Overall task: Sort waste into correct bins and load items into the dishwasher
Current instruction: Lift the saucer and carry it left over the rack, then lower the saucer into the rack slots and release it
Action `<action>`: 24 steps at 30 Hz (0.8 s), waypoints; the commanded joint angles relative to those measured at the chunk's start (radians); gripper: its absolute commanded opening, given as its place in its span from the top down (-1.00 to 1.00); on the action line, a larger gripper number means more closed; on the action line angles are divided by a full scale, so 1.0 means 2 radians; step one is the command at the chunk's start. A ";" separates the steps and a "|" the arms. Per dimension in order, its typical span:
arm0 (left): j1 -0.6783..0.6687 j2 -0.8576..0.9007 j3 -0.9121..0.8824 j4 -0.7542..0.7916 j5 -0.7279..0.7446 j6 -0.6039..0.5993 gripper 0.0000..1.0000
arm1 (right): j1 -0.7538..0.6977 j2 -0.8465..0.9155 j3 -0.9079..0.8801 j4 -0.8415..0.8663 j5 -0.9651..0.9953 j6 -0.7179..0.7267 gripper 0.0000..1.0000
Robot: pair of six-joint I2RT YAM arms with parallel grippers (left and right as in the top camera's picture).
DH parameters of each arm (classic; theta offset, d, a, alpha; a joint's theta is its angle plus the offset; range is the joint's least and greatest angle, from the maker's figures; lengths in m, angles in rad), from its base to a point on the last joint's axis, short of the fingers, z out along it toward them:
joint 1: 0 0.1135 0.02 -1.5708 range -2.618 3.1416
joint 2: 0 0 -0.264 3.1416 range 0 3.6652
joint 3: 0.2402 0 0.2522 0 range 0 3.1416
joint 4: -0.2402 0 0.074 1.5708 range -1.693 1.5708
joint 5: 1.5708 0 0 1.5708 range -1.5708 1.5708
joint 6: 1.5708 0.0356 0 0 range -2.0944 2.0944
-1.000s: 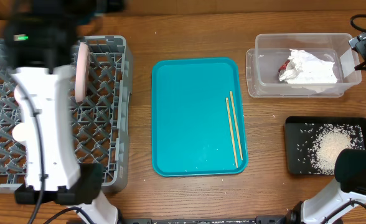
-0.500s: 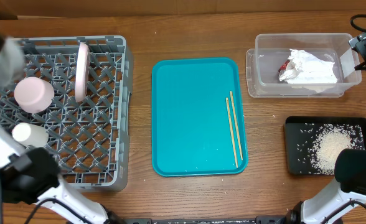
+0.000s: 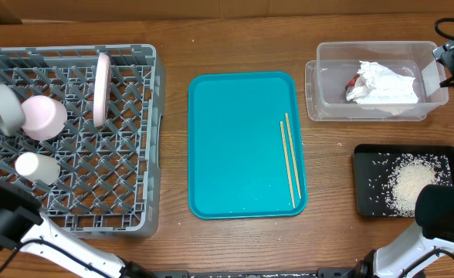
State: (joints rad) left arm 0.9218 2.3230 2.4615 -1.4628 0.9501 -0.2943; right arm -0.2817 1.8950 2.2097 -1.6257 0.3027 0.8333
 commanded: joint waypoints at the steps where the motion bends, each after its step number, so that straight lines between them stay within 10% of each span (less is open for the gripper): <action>1: 0.015 0.030 0.002 -0.012 0.063 0.057 0.92 | -0.002 -0.008 0.004 0.000 0.005 -0.002 -1.00; 24: 0.064 0.047 -0.064 0.037 0.211 0.136 0.92 | -0.002 -0.008 0.004 0.000 0.005 -0.002 -1.00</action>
State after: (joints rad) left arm 1.0599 2.4157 2.3566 -1.4124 1.2621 -0.0669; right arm -0.2817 1.8950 2.2097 -1.6260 0.3031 0.8333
